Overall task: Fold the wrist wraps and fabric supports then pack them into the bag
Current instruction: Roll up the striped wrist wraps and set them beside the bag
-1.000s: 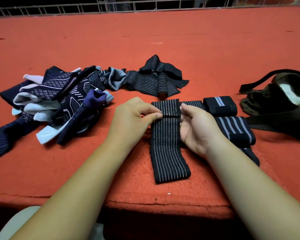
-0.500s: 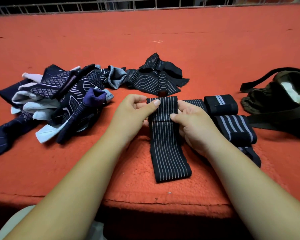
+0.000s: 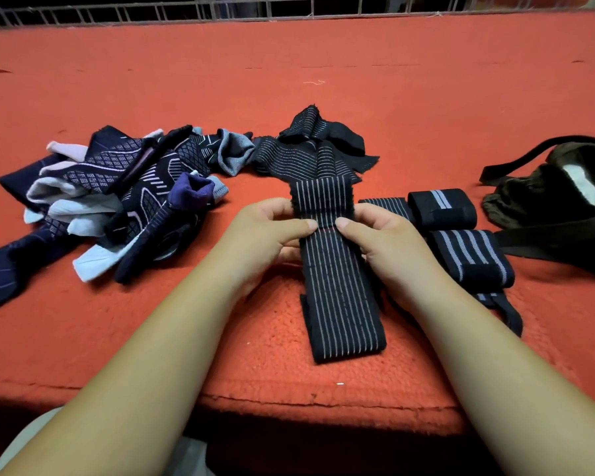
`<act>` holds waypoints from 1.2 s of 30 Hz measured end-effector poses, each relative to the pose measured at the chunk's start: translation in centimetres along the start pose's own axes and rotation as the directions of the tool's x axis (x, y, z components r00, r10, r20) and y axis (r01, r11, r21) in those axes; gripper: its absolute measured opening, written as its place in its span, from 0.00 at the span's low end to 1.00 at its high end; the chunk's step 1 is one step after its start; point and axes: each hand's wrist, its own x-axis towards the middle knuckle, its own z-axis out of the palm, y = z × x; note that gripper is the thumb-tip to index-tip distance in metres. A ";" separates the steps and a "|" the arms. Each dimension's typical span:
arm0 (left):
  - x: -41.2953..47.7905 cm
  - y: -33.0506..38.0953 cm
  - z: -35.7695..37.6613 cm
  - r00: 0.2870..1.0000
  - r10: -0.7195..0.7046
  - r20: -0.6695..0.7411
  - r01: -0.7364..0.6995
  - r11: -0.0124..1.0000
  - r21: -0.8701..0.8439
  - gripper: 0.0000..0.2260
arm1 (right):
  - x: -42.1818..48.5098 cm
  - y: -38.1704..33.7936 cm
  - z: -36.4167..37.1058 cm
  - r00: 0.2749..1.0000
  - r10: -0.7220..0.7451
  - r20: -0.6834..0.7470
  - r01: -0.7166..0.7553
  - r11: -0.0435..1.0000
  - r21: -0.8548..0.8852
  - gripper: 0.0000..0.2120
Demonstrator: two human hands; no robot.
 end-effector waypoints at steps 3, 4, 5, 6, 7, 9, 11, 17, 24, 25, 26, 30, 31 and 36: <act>0.2 -0.2 0.3 0.995 0.043 -0.088 -0.042 0.999 0.015 0.09 | 0.1 -0.1 0.2 0.999 0.006 -0.035 -0.005 0.999 0.035 0.09; 0.3 -0.2 0.3 0.991 0.073 -0.117 -0.069 0.997 0.030 0.09 | 0.1 -0.3 0.3 0.999 0.029 -0.043 -0.026 0.998 0.063 0.10; 0.5 -0.2 0.4 0.987 0.092 -0.132 -0.086 0.995 0.051 0.10 | 0.2 -0.4 0.4 0.998 0.056 -0.039 -0.052 0.993 0.103 0.12; 0.6 -0.3 0.3 0.985 0.097 -0.143 -0.088 0.994 0.070 0.11 | 0.3 -0.5 0.4 0.996 0.085 -0.023 -0.080 0.986 0.143 0.14; 0.5 -0.2 0.3 0.985 0.086 -0.148 -0.074 0.994 0.086 0.12 | 0.4 -0.6 0.4 0.994 0.113 0.002 -0.111 0.979 0.173 0.16; 0.4 -0.1 0.3 0.989 0.045 -0.139 -0.032 0.995 0.094 0.14 | 0.6 -0.6 0.2 0.983 0.168 0.077 -0.182 0.954 0.237 0.23; 0.3 -0.1 0.3 0.992 0.019 -0.121 -0.011 0.998 0.065 0.19 | 0.6 -0.6 0.0 0.975 0.199 0.103 -0.221 0.929 0.297 0.26; -0.1 0.4 0.9 0.993 0.010 -0.114 -0.017 0.998 -0.064 0.19 | 0.8 0.3 -0.4 0.998 0.065 0.004 -0.065 0.981 0.181 0.10; -0.2 -0.3 0.6 0.998 -0.057 0.008 0.057 0.998 0.025 0.13 | 0.4 0.0 -0.2 0.996 -0.059 -0.070 0.066 0.993 0.101 0.10; -0.2 -0.4 0.6 0.999 -0.053 0.003 0.053 0.998 0.038 0.11 | 0.5 0.0 -0.2 0.996 -0.057 -0.066 0.064 0.991 0.113 0.10; -0.2 -0.4 0.6 0.999 -0.038 -0.018 0.038 0.999 0.032 0.09 | 0.4 0.0 -0.2 0.998 -0.036 -0.047 0.042 0.990 0.135 0.10; 0.0 0.0 0.5 0.992 -0.005 -0.124 -0.005 0.997 -0.080 0.08 | 0.4 0.2 0.0 0.993 0.081 0.082 -0.080 0.997 -0.009 0.11; 0.1 0.0 0.4 0.992 -0.004 -0.129 -0.010 0.994 -0.104 0.09 | 0.4 0.4 0.0 0.992 0.079 0.098 -0.075 0.996 -0.043 0.12; -0.3 0.1 0.3 0.999 -0.044 -0.021 0.043 0.996 -0.077 0.12 | 0.5 0.6 -0.3 0.998 0.036 0.053 -0.038 0.999 0.034 0.08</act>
